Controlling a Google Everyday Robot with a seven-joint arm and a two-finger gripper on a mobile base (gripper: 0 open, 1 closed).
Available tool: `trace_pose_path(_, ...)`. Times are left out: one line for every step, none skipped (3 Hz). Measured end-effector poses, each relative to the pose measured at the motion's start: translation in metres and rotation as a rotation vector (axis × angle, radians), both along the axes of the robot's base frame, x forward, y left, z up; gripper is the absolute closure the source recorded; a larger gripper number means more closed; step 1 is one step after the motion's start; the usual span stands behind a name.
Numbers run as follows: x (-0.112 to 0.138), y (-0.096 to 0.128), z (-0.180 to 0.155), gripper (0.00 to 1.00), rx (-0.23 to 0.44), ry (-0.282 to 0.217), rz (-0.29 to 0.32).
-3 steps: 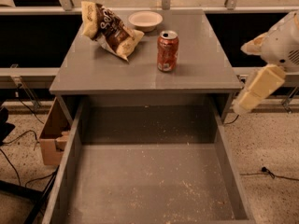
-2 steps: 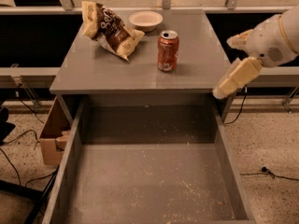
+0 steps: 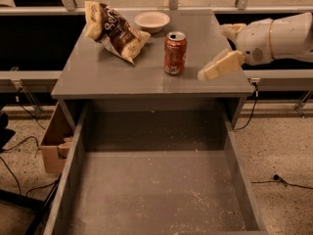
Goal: Place coke can into top drawer
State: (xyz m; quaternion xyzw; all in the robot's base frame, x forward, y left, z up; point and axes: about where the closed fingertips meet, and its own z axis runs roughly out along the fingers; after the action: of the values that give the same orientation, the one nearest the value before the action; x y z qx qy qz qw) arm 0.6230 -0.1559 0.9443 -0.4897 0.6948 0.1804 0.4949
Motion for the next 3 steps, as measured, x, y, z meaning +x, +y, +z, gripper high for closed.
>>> trace_pose_path(0.035, 0.017, 0.002, 0.00, 0.101, -0.086, 0.010)
trace_pose_path(0.064, 0.033, -0.003, 0.00, 0.174, -0.119, 0.022)
trace_pose_path(0.082, 0.060, -0.019, 0.00, 0.230, -0.091, 0.062)
